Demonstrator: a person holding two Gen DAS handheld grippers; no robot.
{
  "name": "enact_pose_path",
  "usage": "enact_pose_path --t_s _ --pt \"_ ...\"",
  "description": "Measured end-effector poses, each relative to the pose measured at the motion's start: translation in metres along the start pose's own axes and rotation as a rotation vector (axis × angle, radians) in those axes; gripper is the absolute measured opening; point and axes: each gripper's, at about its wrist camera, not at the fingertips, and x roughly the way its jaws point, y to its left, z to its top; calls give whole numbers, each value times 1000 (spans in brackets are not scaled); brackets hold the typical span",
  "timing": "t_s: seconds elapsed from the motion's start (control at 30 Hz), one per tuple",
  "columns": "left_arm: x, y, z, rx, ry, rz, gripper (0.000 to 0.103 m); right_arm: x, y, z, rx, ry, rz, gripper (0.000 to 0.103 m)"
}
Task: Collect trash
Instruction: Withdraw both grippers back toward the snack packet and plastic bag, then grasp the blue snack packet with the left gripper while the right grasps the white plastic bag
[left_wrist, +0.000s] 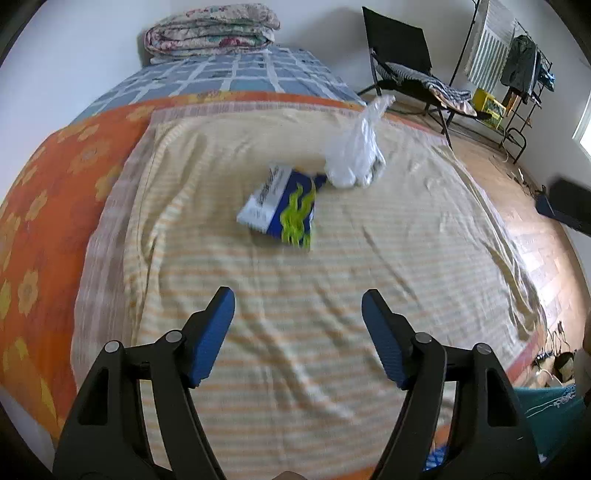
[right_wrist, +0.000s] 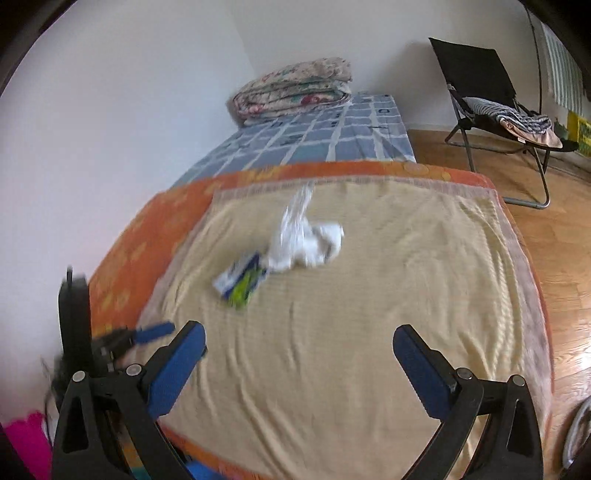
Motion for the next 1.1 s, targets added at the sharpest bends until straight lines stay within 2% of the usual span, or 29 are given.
enact_pose_path --t_s 0.17,0.33,0.77,0.83,1.0,1.07,1.1 --pt "20 7 19 -24 -3 -10 74 35 3 31 15 -18 5 103" --pt "42 13 35 -42 0 -8 74 70 5 47 27 11 5 103" --pt "86 13 51 4 -3 35 74 132 -21 62 194 87 43 102" --pt "88 15 53 4 -10 57 74 139 -22 62 208 97 47 100" --pt "86 18 61 25 -29 30 75 151 -25 61 209 111 46 95" --pt "87 15 64 52 -28 17 82 158 -26 59 213 128 44 91" --pt "88 13 65 72 -32 12 84 161 -27 58 217 134 51 85"
